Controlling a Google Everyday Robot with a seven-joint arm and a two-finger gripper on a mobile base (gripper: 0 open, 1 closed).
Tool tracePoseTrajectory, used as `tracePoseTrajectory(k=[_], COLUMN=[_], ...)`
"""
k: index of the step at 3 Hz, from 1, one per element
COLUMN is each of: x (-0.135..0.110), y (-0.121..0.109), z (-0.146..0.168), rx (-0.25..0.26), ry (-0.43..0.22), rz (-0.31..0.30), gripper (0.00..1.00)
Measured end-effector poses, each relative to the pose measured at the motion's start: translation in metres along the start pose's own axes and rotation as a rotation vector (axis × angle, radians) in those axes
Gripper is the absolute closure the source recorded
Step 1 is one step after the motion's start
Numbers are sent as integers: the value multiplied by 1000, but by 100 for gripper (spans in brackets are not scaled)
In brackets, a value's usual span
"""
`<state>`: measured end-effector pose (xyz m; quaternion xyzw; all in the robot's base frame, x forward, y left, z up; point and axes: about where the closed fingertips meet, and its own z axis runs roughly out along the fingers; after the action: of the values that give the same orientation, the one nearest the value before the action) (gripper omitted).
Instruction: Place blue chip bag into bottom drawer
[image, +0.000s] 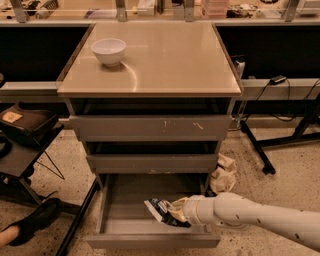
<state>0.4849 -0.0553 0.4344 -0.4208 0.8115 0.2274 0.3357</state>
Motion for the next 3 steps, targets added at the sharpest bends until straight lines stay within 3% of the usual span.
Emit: tracePoseTrajectory(k=[1,2,3], x=[0,14,32], y=[0,-13,-45], z=[0,19,73], rx=[0,43,100], ry=[0,3,-1], rz=[0,30,11], gripper=[100,100,100])
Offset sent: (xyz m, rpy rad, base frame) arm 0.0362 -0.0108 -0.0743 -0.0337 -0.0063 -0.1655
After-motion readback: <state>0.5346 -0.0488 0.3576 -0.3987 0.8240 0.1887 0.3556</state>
